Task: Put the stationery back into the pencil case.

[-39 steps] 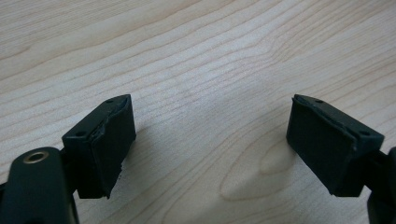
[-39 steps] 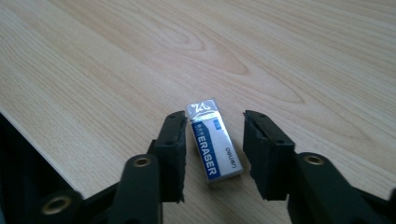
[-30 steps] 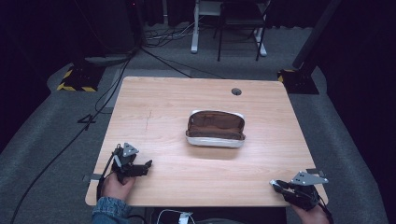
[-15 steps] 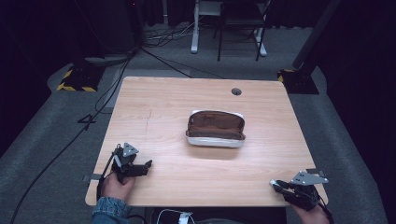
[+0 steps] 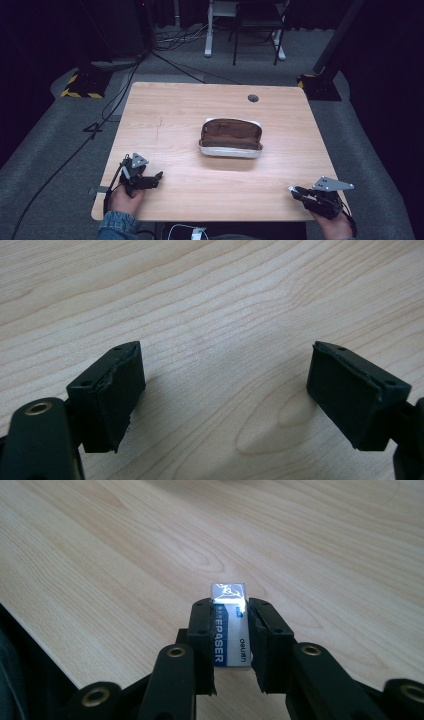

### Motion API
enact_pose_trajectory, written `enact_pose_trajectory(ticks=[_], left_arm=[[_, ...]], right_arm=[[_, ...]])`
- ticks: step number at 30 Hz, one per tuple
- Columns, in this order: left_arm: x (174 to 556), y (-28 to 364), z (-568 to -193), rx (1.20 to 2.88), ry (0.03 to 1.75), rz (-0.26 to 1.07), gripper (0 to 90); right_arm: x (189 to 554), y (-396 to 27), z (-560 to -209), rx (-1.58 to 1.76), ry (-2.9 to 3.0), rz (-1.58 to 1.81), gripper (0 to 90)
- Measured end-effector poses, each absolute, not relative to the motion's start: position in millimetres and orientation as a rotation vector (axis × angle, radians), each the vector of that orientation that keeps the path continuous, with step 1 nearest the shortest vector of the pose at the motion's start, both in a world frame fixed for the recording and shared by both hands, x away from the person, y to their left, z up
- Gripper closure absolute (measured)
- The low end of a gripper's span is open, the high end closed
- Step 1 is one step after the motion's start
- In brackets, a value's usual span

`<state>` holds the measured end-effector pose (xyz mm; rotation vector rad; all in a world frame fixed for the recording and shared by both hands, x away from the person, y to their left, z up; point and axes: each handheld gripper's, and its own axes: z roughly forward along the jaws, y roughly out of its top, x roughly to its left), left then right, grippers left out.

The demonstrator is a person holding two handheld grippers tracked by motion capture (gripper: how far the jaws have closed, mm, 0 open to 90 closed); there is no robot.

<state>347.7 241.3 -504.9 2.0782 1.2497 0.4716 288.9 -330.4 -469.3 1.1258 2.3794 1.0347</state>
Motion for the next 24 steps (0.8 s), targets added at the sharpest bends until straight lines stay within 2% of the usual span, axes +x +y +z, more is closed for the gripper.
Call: enact_pose_trajectory(ticks=[24], left_arm=[[347.7, 241.2, -505.1, 2.076, 1.250, 0.473, 16.0]], right_arm=[[339.0, -301.9, -422.0, 1.045, 2.369, 1.081, 73.1]])
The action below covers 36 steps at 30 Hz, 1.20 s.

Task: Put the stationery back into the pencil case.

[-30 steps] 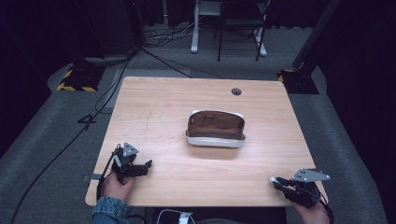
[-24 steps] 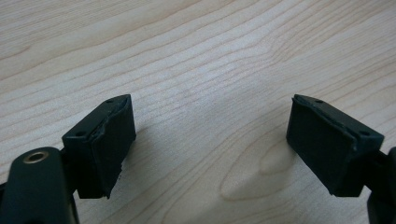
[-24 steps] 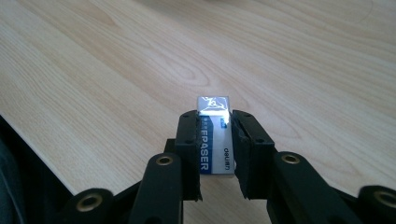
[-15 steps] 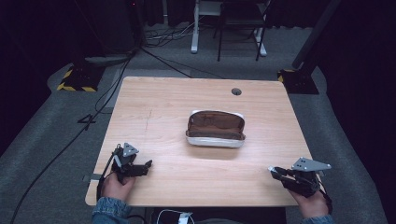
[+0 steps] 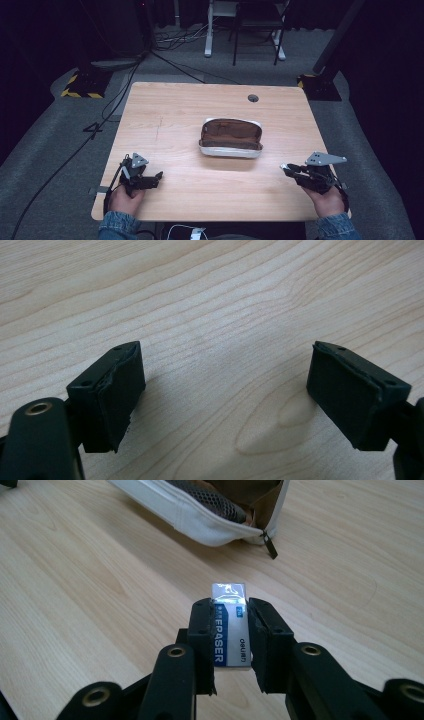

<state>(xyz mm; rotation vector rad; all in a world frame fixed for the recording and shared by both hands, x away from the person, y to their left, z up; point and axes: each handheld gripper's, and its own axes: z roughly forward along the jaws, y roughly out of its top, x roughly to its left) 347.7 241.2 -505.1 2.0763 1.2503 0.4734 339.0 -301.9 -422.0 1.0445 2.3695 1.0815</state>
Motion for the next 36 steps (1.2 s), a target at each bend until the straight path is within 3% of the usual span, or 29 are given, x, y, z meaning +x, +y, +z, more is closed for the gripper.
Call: enact_pose_trajectory(ticks=[36], left_arm=[[346.2, 241.2, -505.0, 2.083, 1.240, 0.470, 15.8]], right_arm=[[417.4, -244.2, -384.1, 0.983, 2.351, 1.137, 73.0]])
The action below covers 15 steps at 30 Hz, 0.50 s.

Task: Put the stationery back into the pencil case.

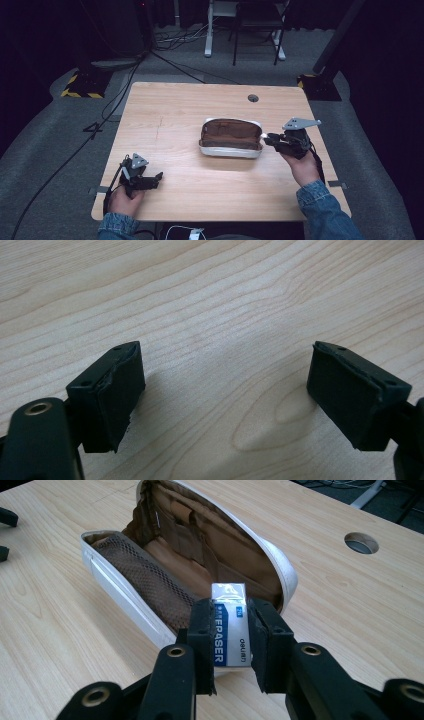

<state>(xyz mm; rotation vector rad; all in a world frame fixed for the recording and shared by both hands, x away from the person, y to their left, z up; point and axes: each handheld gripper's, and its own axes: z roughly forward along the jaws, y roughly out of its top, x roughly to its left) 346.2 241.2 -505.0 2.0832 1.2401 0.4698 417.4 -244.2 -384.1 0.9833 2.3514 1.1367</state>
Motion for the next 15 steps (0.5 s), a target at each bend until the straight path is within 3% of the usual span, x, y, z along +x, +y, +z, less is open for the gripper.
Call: enact_pose_trajectory(ticks=[15], left_arm=[[345.8, 241.2, -505.0, 2.084, 1.240, 0.472, 15.9]], right_arm=[[440.3, -221.0, -378.5, 0.956, 2.382, 1.120, 73.0]])
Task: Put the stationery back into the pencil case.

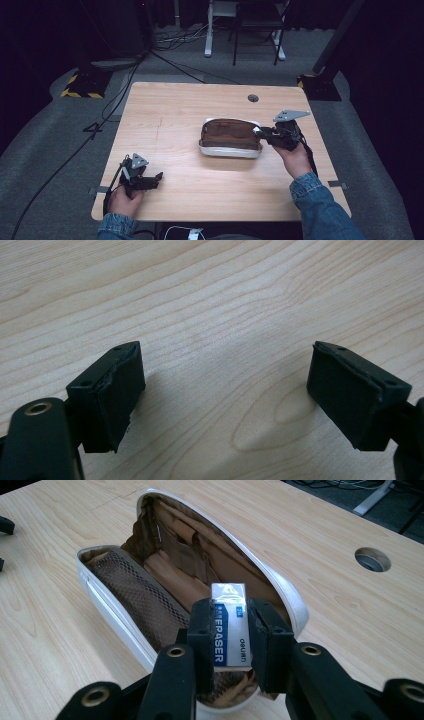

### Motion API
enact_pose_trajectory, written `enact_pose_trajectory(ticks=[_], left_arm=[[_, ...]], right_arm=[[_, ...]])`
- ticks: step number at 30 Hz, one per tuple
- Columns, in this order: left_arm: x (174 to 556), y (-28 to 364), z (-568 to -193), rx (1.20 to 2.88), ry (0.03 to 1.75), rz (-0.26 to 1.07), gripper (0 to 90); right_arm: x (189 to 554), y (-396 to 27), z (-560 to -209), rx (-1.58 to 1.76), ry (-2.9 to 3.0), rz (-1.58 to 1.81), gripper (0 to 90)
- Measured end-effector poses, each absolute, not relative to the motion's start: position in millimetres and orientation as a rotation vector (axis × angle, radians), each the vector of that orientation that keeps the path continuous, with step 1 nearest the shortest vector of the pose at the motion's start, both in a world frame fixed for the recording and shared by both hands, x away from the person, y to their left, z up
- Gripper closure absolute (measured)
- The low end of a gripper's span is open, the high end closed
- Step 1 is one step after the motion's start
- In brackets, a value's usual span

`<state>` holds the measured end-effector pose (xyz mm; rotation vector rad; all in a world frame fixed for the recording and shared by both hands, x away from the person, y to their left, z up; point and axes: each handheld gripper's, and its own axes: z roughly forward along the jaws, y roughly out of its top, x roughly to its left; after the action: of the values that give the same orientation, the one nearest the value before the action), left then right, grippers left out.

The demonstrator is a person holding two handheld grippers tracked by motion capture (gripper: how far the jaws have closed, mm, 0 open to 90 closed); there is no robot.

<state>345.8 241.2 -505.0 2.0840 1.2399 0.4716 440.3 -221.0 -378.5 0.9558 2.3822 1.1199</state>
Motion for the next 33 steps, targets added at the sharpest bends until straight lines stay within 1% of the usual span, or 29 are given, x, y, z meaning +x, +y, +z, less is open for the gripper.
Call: enact_pose_trajectory(ticks=[15, 24, 33], left_arm=[[345.2, 241.1, -505.0, 2.084, 1.242, 0.473, 15.9], [345.2, 241.2, -505.0, 2.084, 1.242, 0.473, 15.9], [345.2, 241.2, -505.0, 2.084, 1.242, 0.473, 15.8]], right_arm=[[465.8, -198.2, -384.3, 0.935, 2.400, 1.090, 72.9], [479.9, -178.8, -395.1, 0.940, 2.435, 1.053, 72.8], [485.8, -169.8, -404.8, 0.941, 2.468, 1.021, 72.8]])
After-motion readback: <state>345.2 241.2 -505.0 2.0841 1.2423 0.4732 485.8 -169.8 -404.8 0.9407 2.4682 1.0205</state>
